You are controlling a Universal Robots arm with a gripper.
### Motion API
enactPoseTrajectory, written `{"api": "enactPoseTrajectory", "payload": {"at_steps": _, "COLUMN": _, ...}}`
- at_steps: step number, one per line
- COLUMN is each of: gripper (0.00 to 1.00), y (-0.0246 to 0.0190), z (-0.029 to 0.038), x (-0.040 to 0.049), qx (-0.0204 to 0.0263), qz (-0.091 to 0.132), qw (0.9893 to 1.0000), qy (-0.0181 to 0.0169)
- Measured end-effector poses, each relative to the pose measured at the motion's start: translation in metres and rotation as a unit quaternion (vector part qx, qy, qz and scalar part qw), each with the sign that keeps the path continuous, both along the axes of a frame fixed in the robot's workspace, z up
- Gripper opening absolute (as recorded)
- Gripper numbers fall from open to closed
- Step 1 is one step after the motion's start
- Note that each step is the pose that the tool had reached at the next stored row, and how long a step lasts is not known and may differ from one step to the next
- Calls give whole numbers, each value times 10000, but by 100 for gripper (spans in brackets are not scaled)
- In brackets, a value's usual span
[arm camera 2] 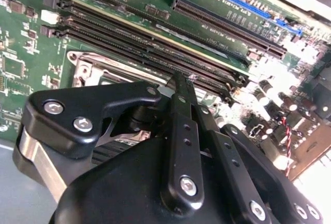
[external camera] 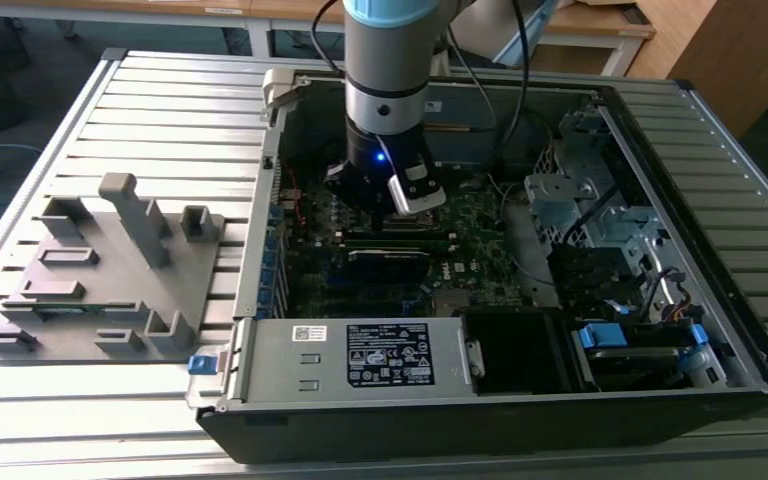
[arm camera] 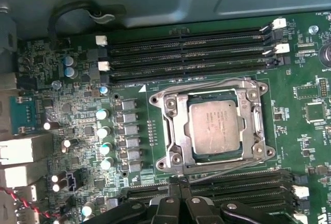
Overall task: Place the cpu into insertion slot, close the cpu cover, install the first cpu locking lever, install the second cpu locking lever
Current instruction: 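Install the second cpu locking lever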
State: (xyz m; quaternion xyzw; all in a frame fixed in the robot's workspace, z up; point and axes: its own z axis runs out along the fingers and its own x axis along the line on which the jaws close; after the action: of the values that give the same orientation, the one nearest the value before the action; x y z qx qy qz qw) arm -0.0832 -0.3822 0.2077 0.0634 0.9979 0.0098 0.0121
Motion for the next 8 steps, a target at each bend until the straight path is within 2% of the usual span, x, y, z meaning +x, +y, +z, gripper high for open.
{"api": "enactPoseTrajectory", "payload": {"at_steps": 4, "gripper": 11, "y": -2, "z": -3, "x": -20, "qx": 46, "qz": 0, "qw": 10000, "qy": 0}}
{"api": "enactPoseTrajectory", "payload": {"at_steps": 8, "gripper": 11, "y": -5, "z": -4, "x": -28, "qx": 149, "qz": 0, "qw": 9999, "qy": 0}}
